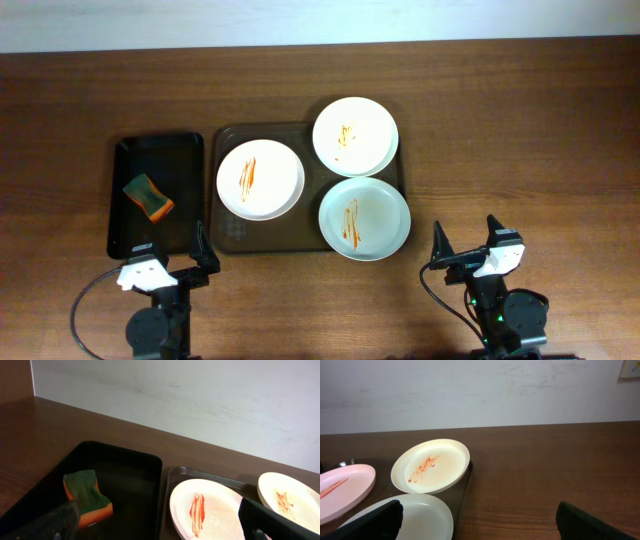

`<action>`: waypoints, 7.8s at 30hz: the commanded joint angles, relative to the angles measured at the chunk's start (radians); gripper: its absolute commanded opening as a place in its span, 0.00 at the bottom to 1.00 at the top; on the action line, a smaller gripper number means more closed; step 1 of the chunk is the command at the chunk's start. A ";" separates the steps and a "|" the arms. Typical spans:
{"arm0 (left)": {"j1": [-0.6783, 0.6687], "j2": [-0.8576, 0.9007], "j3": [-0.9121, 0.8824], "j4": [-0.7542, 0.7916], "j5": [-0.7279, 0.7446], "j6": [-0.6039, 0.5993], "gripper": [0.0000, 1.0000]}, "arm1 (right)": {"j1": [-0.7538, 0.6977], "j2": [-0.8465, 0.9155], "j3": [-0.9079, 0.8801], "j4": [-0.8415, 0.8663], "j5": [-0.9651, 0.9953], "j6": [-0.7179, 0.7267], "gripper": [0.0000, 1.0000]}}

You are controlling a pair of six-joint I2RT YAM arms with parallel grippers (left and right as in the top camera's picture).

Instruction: Clean dirty plates on tray and stack at the side

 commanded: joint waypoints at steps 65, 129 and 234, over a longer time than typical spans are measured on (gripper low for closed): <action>0.001 -0.008 -0.006 0.000 0.006 0.009 1.00 | -0.004 -0.006 -0.005 -0.004 -0.006 0.006 0.98; 0.001 -0.003 0.110 0.148 0.150 0.017 0.99 | -0.004 -0.006 -0.004 0.288 0.003 -0.029 0.98; 0.158 2.016 1.363 -0.674 -0.195 -0.143 0.31 | 0.535 2.282 1.727 -0.595 -0.013 0.449 0.04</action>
